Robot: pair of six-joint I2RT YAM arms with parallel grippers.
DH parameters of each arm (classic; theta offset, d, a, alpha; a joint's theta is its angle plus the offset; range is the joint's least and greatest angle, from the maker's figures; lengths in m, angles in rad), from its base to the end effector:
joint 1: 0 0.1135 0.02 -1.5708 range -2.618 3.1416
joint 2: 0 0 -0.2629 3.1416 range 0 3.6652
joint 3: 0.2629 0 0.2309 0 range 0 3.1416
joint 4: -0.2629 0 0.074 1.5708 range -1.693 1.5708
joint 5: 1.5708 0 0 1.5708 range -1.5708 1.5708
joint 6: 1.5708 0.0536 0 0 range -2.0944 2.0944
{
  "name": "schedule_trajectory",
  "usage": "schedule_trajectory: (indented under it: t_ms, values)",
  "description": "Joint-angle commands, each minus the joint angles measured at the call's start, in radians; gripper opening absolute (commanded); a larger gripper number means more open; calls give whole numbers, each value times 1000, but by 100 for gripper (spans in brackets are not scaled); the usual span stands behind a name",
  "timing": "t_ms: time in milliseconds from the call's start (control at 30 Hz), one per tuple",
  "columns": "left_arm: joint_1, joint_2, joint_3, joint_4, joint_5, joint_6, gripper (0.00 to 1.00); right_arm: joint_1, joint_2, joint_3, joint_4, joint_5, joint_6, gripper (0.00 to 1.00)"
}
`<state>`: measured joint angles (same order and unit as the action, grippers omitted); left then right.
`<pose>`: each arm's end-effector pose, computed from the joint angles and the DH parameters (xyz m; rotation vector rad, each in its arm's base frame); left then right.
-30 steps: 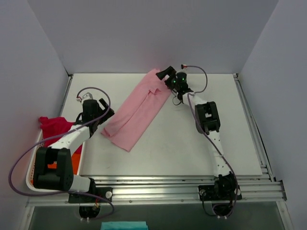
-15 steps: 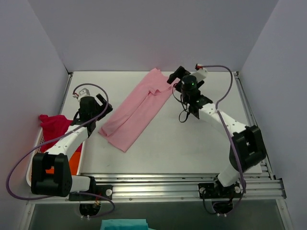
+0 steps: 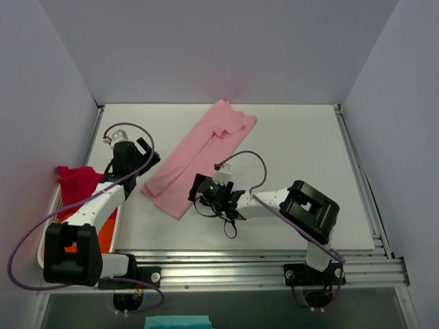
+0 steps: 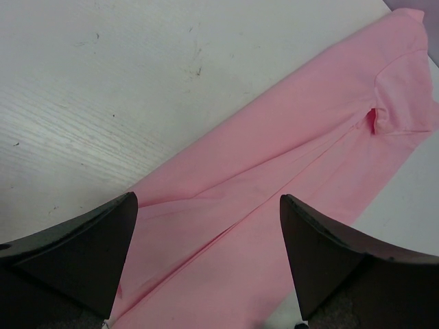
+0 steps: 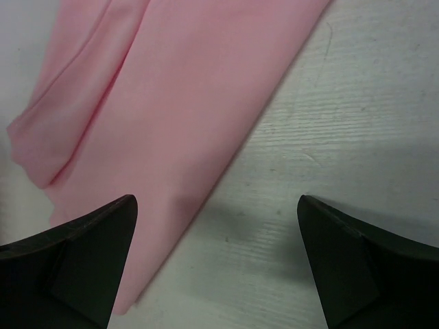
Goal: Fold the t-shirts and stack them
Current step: Rotate the tshirt 90 degrees
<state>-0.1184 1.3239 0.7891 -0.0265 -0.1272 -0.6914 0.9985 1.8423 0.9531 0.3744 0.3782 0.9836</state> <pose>0.2846 -0.0270 0.2387 -0.6785 2.0361 -0.3413 0.2253 0.3132 0.1705 0.2229 2.1411 0.8196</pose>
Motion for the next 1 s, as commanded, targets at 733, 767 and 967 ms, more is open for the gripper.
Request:
schedule_trajectory:
  t_ms: [733,767,967]
  values:
    - [45,-69,-54,8,9,18,93,25,132,-51,32,-58,107,0]
    - [43,-71,-56,10,9,18,93,11,85,-78,17,-29,113,0]
    - [19,-84,-65,37,51,-3,93,-78,-137,-279,-129,86,162,0]
